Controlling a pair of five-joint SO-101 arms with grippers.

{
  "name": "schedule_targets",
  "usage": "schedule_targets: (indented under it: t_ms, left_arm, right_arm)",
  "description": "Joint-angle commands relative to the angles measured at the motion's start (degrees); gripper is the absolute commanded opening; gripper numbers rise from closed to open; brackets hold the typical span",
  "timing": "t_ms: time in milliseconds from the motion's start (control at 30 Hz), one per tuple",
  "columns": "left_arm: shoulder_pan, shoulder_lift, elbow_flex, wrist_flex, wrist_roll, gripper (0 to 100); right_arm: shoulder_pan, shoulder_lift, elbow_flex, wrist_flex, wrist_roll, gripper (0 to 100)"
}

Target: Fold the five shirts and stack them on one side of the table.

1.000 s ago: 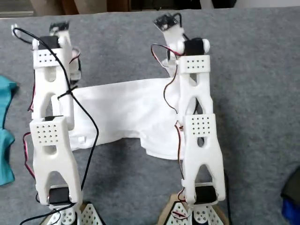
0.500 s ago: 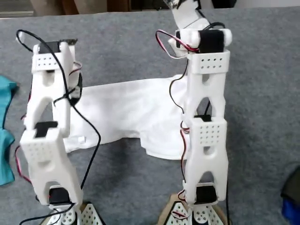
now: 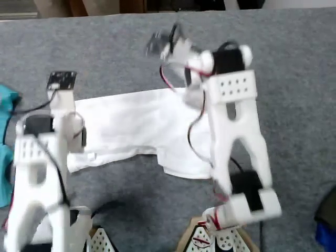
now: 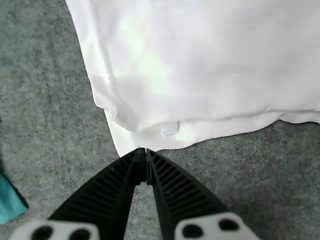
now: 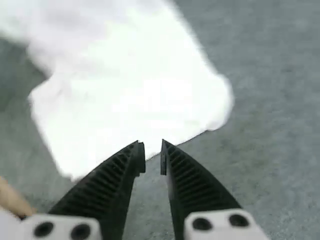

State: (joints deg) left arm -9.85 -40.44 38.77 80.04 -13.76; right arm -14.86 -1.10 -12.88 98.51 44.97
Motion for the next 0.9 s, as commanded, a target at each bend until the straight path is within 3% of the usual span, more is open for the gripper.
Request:
schedule_targets:
  t_ms: [0,200,400,567,867]
  left_arm:
    - [-1.2,-12.7,4.4,-0.1,0.0,2]
    - [-7.6,-15.2,4.8,3.3,0.1,2]
    - [-12.4,-10.4,4.6,3.6,0.1,2]
    - [-15.1,-4.4,3.4,3.2,-0.3,2]
    - [-15.6,8.7,-4.4,3.3,0.0,2]
  right_arm:
    - [-0.7,-12.8,26.5,-8.4,5.5,8.3]
    - [-3.1,-24.7,55.6,-19.7,9.8,8.4]
    - [-10.0,-35.6,74.2,-26.4,9.7,10.7]
    - [-11.4,-40.0,76.2,-26.5,9.5,19.3]
    - [-11.5,-34.5,75.9,-28.8,4.6,17.5]
